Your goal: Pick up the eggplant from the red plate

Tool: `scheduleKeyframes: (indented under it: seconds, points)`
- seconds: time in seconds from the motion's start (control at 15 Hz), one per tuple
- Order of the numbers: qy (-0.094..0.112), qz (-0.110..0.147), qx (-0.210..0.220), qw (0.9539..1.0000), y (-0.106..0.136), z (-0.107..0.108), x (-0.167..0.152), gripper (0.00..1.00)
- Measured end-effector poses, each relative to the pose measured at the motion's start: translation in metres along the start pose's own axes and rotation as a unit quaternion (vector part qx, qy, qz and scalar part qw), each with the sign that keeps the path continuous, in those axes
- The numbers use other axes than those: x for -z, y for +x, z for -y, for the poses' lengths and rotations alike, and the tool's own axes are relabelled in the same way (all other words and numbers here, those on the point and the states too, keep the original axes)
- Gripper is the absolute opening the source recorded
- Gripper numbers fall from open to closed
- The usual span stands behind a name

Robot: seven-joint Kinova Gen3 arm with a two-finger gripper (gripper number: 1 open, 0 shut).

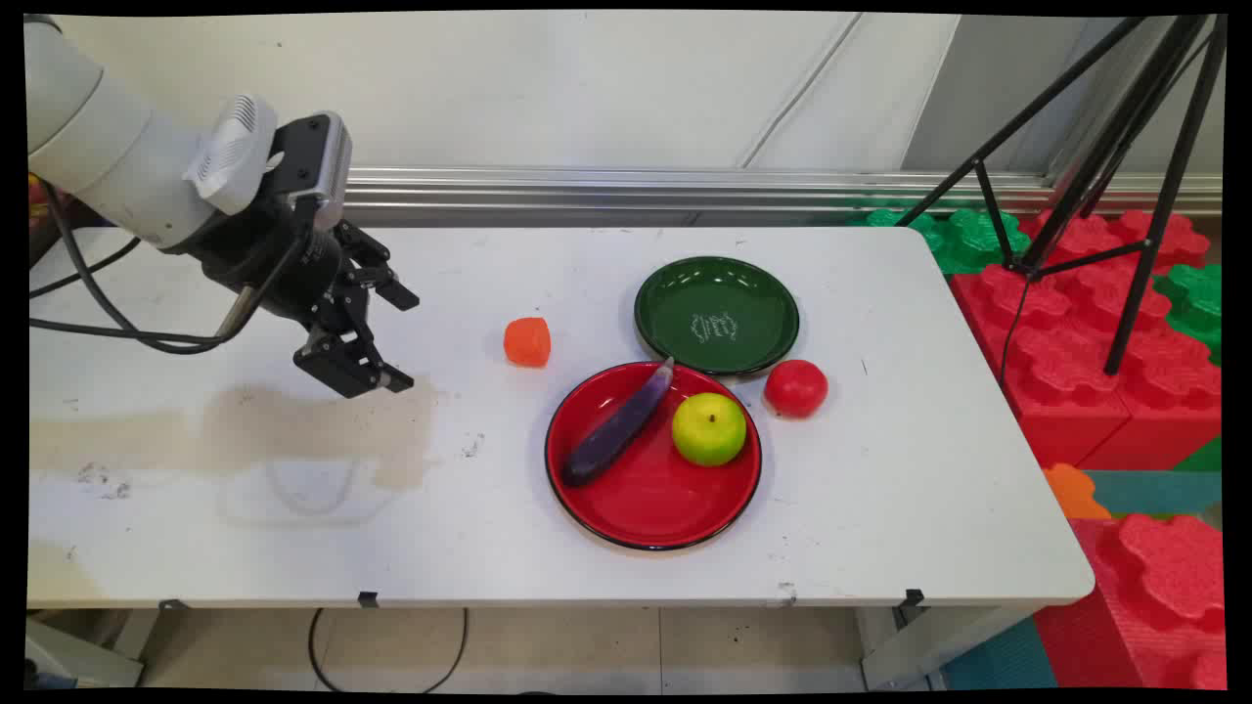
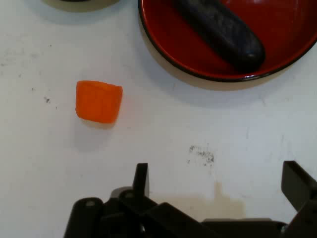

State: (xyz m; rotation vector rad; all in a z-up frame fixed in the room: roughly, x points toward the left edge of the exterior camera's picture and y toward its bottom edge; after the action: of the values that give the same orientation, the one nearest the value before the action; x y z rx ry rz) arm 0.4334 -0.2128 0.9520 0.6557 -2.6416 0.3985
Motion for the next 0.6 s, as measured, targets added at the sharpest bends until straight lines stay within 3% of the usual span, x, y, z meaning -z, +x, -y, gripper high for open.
scheduleKeyframes:
  seconds: [0.33, 0.6]
  points:
    - [0.007, 0.0, 0.029, 0.9996, 0.014, -0.005, 0.0, 1.0]
    - [0.025, 0.005, 0.062, 0.9977, 0.034, -0.01, -0.004, 1.0]
